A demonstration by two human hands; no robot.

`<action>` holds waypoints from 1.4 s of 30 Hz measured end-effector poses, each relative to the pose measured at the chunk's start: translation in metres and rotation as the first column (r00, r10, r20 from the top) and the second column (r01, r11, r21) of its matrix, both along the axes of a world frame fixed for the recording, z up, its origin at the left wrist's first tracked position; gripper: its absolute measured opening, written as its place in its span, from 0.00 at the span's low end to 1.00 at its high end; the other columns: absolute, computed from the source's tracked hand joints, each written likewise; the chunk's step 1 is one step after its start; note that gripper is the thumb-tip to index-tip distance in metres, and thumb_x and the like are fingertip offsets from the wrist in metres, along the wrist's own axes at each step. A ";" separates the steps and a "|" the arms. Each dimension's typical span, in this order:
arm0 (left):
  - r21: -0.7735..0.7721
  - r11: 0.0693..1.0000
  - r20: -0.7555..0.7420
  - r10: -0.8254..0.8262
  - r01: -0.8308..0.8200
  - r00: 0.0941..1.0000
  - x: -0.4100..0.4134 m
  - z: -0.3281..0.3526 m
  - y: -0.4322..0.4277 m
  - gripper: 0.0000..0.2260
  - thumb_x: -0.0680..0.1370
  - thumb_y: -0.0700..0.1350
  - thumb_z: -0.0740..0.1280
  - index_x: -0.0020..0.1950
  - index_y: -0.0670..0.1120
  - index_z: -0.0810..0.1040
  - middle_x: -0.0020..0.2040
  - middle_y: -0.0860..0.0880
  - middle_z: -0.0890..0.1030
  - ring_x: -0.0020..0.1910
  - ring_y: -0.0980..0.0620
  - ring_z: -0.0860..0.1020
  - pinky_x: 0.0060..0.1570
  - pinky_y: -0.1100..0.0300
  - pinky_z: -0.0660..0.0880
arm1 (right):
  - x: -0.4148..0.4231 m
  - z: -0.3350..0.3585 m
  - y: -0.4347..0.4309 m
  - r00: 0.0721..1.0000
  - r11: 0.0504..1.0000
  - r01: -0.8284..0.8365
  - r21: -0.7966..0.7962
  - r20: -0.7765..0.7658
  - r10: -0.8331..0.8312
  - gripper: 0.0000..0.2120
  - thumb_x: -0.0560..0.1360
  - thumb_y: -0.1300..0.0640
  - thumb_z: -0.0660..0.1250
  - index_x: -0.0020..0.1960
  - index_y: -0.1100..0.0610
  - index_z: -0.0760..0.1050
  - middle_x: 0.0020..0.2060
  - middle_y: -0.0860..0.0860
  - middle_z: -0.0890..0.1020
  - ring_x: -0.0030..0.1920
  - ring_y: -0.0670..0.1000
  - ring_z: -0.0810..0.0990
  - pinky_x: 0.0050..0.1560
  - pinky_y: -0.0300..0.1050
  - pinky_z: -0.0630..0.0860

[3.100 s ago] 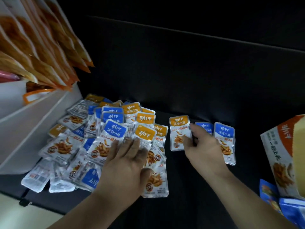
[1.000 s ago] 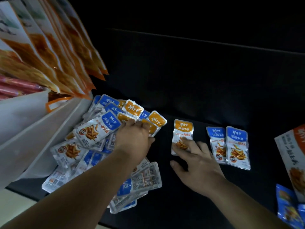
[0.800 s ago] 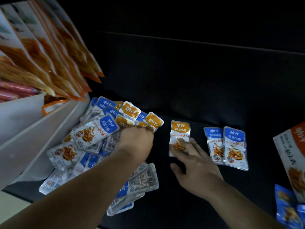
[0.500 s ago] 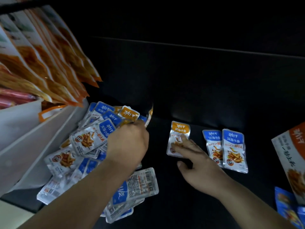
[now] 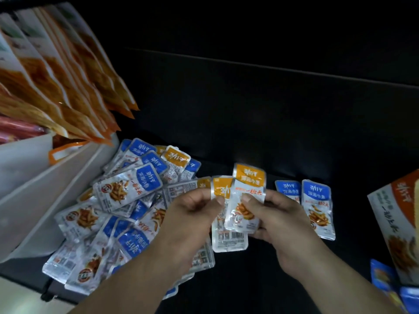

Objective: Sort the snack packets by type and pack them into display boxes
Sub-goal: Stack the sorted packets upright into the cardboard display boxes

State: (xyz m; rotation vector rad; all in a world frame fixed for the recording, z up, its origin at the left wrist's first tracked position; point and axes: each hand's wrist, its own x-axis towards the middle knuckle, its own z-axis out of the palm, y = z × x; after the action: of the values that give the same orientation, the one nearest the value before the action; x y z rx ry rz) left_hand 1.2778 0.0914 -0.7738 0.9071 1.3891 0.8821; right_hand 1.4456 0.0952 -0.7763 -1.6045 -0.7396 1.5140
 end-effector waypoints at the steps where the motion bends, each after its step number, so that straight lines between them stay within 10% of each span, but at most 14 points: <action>1: -0.030 0.999 0.025 0.017 -0.016 1.000 -0.002 -0.003 0.002 0.07 0.82 0.43 0.69 0.51 0.49 0.87 0.44 0.52 0.88 0.43 0.55 0.86 0.46 0.60 0.82 | 0.004 -0.002 -0.001 1.000 1.000 -0.008 -0.019 0.001 0.008 0.07 0.76 0.58 0.75 0.54 0.54 0.84 0.46 0.52 0.89 0.47 0.53 0.89 0.51 0.56 0.85; 7: -0.107 0.994 0.099 -0.001 0.011 0.995 0.004 -0.008 0.006 0.10 0.84 0.40 0.65 0.55 0.48 0.87 0.53 0.47 0.88 0.54 0.45 0.87 0.61 0.43 0.80 | 0.012 -0.004 -0.011 0.993 0.993 -0.116 -0.029 -0.009 0.116 0.09 0.80 0.61 0.70 0.57 0.53 0.84 0.49 0.51 0.89 0.50 0.52 0.88 0.56 0.58 0.83; 14: -0.028 0.984 -0.121 0.170 -0.174 0.978 -0.001 -0.010 0.006 0.07 0.81 0.39 0.70 0.43 0.43 0.84 0.40 0.45 0.87 0.41 0.44 0.87 0.50 0.44 0.85 | 0.018 -0.011 -0.007 0.983 0.999 0.040 0.019 0.178 -0.043 0.07 0.79 0.62 0.71 0.50 0.52 0.84 0.42 0.46 0.89 0.43 0.46 0.88 0.47 0.47 0.81; 19: -0.077 0.997 -0.319 -0.001 -0.024 0.948 -0.002 -0.013 0.002 0.09 0.80 0.47 0.69 0.43 0.44 0.77 0.34 0.45 0.81 0.33 0.50 0.81 0.36 0.54 0.83 | 0.019 -0.023 0.011 0.961 0.993 0.093 0.074 0.254 -0.109 0.06 0.78 0.62 0.74 0.47 0.51 0.84 0.40 0.46 0.88 0.39 0.42 0.87 0.36 0.35 0.79; 22: -0.174 0.983 -0.100 0.043 -0.060 0.994 0.005 -0.012 0.002 0.08 0.82 0.45 0.66 0.50 0.40 0.79 0.41 0.42 0.86 0.38 0.47 0.86 0.36 0.59 0.82 | 0.014 -0.033 0.028 0.898 0.994 0.075 0.078 0.427 -0.101 0.05 0.75 0.56 0.77 0.45 0.50 0.82 0.37 0.47 0.87 0.38 0.44 0.86 0.40 0.44 0.83; 25: -0.318 0.946 0.189 0.122 -0.057 0.974 0.008 -0.008 0.002 0.08 0.81 0.41 0.66 0.57 0.41 0.83 0.49 0.41 0.88 0.49 0.44 0.87 0.55 0.44 0.83 | 0.018 -0.039 0.035 0.680 0.993 -0.115 -0.004 0.729 0.081 0.12 0.74 0.42 0.76 0.41 0.50 0.80 0.34 0.45 0.84 0.38 0.45 0.83 0.41 0.50 0.84; 29: -0.352 0.934 0.221 0.144 -0.059 0.965 0.007 -0.011 -0.001 0.09 0.78 0.44 0.73 0.58 0.44 0.84 0.53 0.42 0.87 0.53 0.44 0.87 0.57 0.39 0.82 | 0.025 -0.034 0.030 0.525 0.975 -0.217 -0.039 0.838 0.150 0.17 0.74 0.35 0.71 0.42 0.49 0.80 0.33 0.45 0.84 0.36 0.45 0.83 0.40 0.51 0.83; 33: -0.223 0.969 -0.020 0.103 -0.105 0.994 0.012 -0.013 0.002 0.15 0.71 0.55 0.80 0.41 0.46 0.81 0.44 0.43 0.87 0.48 0.48 0.86 0.55 0.48 0.83 | 0.026 -0.019 0.009 0.835 0.967 -0.196 0.165 0.544 0.076 0.08 0.80 0.47 0.70 0.45 0.48 0.84 0.38 0.46 0.86 0.41 0.45 0.85 0.45 0.50 0.85; 36: -0.120 0.988 -0.034 0.096 -0.099 0.995 0.022 -0.014 0.004 0.11 0.74 0.50 0.79 0.48 0.45 0.84 0.43 0.48 0.88 0.40 0.57 0.86 0.36 0.69 0.79 | 0.012 -0.006 -0.010 0.968 0.970 -0.226 0.089 0.133 0.214 0.05 0.80 0.50 0.70 0.51 0.47 0.85 0.45 0.49 0.88 0.46 0.49 0.88 0.47 0.52 0.85; 40: -0.123 0.992 0.095 -0.028 0.039 0.995 0.023 -0.022 -0.001 0.10 0.80 0.39 0.71 0.57 0.53 0.84 0.51 0.54 0.88 0.50 0.58 0.86 0.49 0.63 0.81 | 0.018 -0.021 -0.011 0.985 0.999 -0.048 0.018 0.165 0.045 0.11 0.76 0.58 0.76 0.56 0.49 0.80 0.48 0.49 0.88 0.46 0.48 0.88 0.48 0.50 0.85; 42: 0.005 0.994 -0.081 -0.106 0.107 0.991 0.013 -0.030 -0.003 0.13 0.82 0.38 0.69 0.57 0.56 0.84 0.51 0.57 0.87 0.52 0.62 0.84 0.53 0.64 0.80 | 0.024 -0.027 -0.008 0.977 0.999 0.003 0.034 0.214 -0.011 0.11 0.75 0.61 0.77 0.55 0.51 0.80 0.45 0.49 0.88 0.43 0.46 0.88 0.43 0.44 0.83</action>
State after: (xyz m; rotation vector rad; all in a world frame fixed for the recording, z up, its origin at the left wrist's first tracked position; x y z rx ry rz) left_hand 1.2911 0.0882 -0.8036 1.0238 1.3931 0.7792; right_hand 1.4699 0.0876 -0.8029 -1.7608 -0.8719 1.3292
